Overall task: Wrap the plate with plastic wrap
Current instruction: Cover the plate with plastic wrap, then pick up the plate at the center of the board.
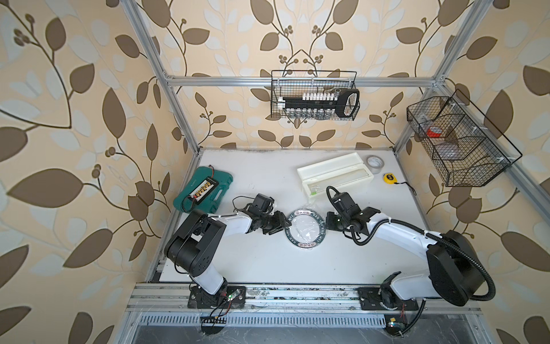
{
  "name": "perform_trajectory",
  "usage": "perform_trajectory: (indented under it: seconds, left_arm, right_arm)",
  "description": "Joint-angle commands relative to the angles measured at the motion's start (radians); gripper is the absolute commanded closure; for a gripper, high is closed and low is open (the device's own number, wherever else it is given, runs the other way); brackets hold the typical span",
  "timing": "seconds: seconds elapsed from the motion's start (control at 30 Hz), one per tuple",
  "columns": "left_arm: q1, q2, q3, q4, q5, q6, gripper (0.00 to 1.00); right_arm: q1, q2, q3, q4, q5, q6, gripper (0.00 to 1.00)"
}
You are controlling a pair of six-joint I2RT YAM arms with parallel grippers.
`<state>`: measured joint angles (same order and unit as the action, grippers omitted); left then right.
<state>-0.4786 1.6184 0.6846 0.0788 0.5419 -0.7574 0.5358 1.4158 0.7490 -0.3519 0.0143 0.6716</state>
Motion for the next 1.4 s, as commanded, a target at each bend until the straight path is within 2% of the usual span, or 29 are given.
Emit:
perform_trajectory:
  seconds: [0.0,0.1,0.2,0.33,0.5,0.67,0.83,0.9,1.0,1.2,1.37]
  left_arm:
    - [-0.006,-0.021,-0.005,-0.002,-0.004,0.028,0.49]
    - [-0.006,-0.026,-0.006,-0.001,0.002,0.025,0.49]
    - [-0.003,-0.052,-0.018,-0.004,0.010,0.020,0.49]
    - [0.022,-0.085,-0.049,-0.001,0.037,0.011,0.49]
    - [0.048,-0.105,-0.090,0.067,0.087,-0.043,0.49]
    - [0.024,-0.050,-0.101,0.188,0.106,-0.122,0.51]
    - [-0.007,0.005,-0.092,0.226,0.097,-0.144,0.55]
    - [-0.012,0.018,-0.094,0.230,0.093,-0.147,0.61]
    - [-0.019,0.035,-0.119,0.299,0.111,-0.186,0.75]
    - [-0.053,0.085,-0.203,0.585,0.172,-0.356,0.99]
    - [-0.083,0.085,-0.299,0.853,0.154,-0.474,1.00]
  right_arm:
    - [-0.018,0.040,-0.040,0.026,-0.031,-0.027,1.00]
    - [-0.025,0.111,-0.046,0.063,-0.029,-0.034,1.00]
    - [-0.028,0.119,-0.052,0.094,-0.051,-0.036,1.00]
    - [-0.033,0.059,-0.035,0.018,-0.021,-0.062,0.73]
    - [-0.068,-0.071,-0.028,-0.120,0.001,-0.106,0.63]
    - [-0.056,-0.087,-0.056,-0.046,-0.219,-0.018,0.55]
    - [-0.057,0.019,-0.069,0.090,-0.309,0.037,0.53]
    - [-0.060,0.073,-0.069,0.128,-0.347,0.053,0.53]
    - [-0.061,0.115,-0.101,0.213,-0.389,0.085,0.53]
    - [-0.066,0.096,-0.188,0.411,-0.502,0.151,0.54]
    - [-0.069,0.036,-0.307,0.628,-0.578,0.267,0.57]
